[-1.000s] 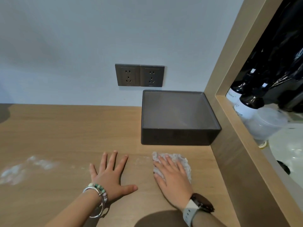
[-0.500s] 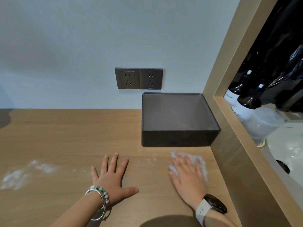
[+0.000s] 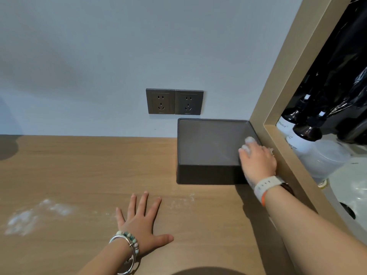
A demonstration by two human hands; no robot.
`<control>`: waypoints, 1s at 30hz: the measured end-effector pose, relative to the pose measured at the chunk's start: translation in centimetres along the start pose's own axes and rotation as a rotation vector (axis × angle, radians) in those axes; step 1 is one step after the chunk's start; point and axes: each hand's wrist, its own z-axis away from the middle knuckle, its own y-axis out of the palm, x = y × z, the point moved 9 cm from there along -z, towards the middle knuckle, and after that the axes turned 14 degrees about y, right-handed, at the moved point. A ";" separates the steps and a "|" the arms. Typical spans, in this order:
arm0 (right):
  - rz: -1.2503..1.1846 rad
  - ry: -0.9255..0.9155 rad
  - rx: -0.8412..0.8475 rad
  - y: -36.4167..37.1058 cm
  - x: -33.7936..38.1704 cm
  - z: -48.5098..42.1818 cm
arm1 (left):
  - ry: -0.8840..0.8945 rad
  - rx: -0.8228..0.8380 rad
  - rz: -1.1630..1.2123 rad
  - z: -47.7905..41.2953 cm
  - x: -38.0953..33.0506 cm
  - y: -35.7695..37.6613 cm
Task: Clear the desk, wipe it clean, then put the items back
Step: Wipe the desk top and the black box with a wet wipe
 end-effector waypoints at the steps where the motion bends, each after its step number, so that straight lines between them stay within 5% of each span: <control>1: 0.115 -0.023 0.041 1.3 1.1 0.4 | 0.003 0.001 -0.002 0.0 0.0 0.0; 5: 0.050 -0.400 0.104 2.7 9.1 5.4 | 0.002 0.026 -0.006 -0.1 0.2 0.1; 8: -0.355 -0.452 0.496 3.5 11.0 8.2 | 0.005 0.030 0.018 -0.2 0.2 0.1; 9: -0.480 -0.435 0.473 2.6 10.6 7.8 | 0.008 0.030 0.027 -0.1 0.2 0.0; 11: -0.601 -0.350 0.098 -0.4 7.5 4.9 | 0.014 0.027 0.055 0.0 0.3 -0.2; 13: -0.418 -0.169 -0.134 -1.9 4.0 1.8 | 0.015 0.010 0.111 0.1 0.4 -0.9; 15: -0.012 -0.029 -0.038 0.4 2.5 0.0 | 0.008 -0.011 0.136 0.1 0.6 -1.7; 17: 0.111 -0.062 0.078 2.6 3.7 0.7 | -0.002 -0.030 0.107 0.0 0.7 -2.3; 22: -0.421 -0.513 0.471 3.3 11.4 8.8 | 0.001 -0.044 0.027 0.1 0.7 -2.9; 24: -0.554 -0.540 0.223 0.0 10.2 8.2 | 0.000 -0.044 0.017 0.2 0.8 -3.1; 26: -0.427 -0.375 -0.162 -2.3 5.9 5.2 | -0.001 -0.044 -0.001 0.2 0.8 -3.3; 27: -0.261 -0.229 -0.201 -2.2 3.5 3.1 | 0.000 -0.040 -0.009 0.2 0.9 -3.3; 30: 0.192 0.058 0.001 0.5 -0.9 0.5 | 0.008 -0.042 -0.022 0.1 0.8 -3.6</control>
